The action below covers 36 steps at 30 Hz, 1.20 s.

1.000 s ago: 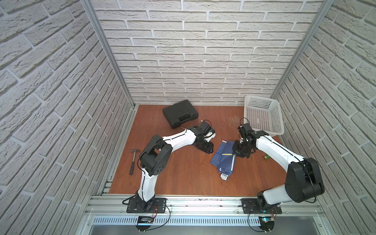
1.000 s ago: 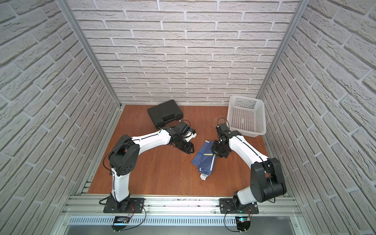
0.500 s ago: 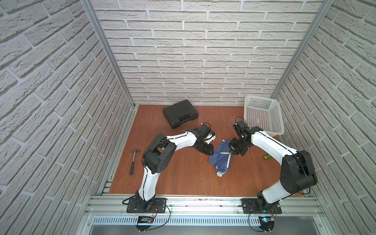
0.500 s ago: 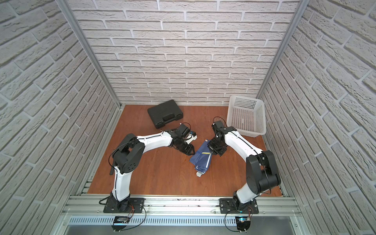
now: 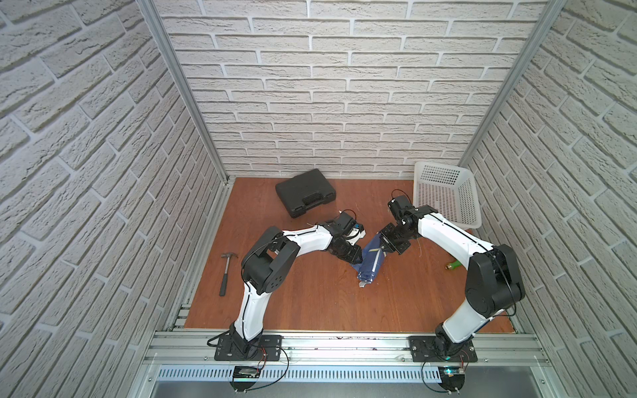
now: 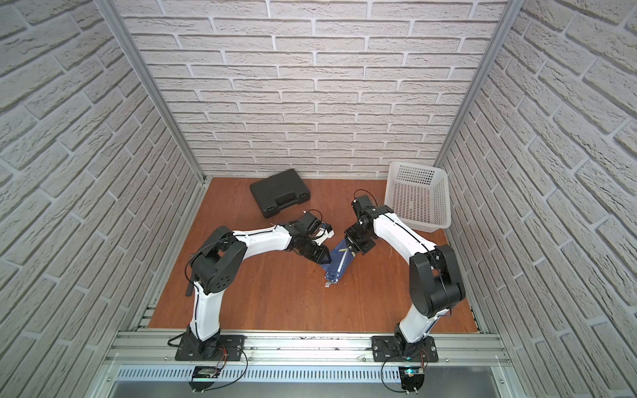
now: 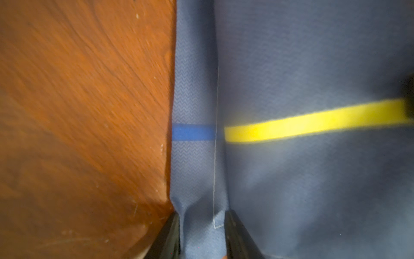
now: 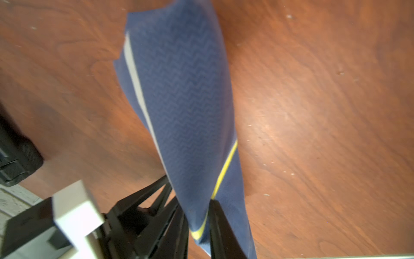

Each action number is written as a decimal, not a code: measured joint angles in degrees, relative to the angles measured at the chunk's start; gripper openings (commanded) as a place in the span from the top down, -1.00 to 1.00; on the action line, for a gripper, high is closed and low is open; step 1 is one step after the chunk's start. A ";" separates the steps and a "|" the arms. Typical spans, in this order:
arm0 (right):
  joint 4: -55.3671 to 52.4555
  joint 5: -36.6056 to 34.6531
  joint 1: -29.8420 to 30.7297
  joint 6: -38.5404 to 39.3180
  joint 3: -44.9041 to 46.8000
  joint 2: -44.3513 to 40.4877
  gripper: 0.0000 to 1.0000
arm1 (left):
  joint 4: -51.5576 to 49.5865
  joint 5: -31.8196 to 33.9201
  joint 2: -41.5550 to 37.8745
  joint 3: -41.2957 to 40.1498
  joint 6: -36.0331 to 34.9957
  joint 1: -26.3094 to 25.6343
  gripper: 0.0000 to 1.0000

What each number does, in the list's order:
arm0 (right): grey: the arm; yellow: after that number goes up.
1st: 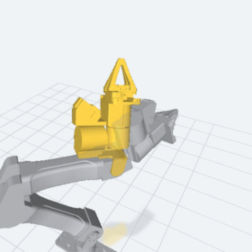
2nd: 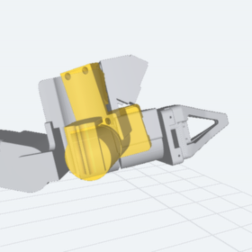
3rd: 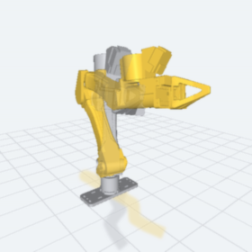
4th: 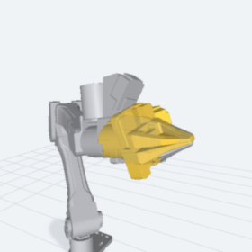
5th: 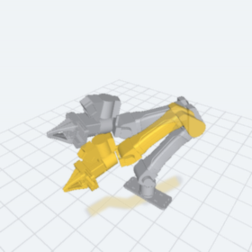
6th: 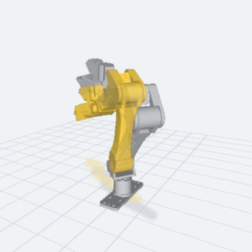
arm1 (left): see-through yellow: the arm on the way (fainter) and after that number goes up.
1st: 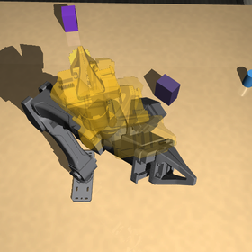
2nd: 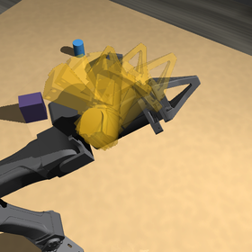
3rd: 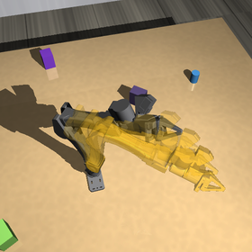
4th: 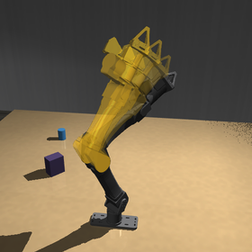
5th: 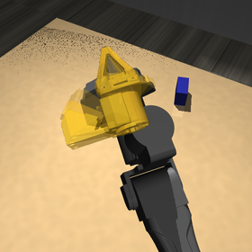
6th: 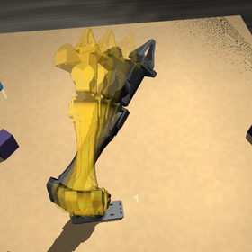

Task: Roll up the pillowcase
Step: Roll the pillowcase at the center of the board.

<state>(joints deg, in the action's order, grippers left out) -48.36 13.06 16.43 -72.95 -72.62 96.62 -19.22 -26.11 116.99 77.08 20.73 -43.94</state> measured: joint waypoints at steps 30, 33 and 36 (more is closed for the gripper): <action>4.50 -4.35 0.37 -0.09 -9.64 13.75 0.54 | -8.09 3.82 -14.12 0.50 1.20 2.43 -0.07; 4.85 -4.92 -0.15 0.59 -8.74 13.66 0.53 | -8.68 3.74 -9.84 3.91 -0.28 1.33 -0.01; 5.09 -5.38 -0.96 1.03 -7.50 13.62 0.53 | -9.38 3.85 -6.36 5.55 -2.01 0.76 0.06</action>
<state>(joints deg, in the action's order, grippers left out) -43.27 7.68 15.46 -71.92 -80.12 110.24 -28.60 -22.26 110.63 82.63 18.72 -43.18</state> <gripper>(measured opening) 0.236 0.487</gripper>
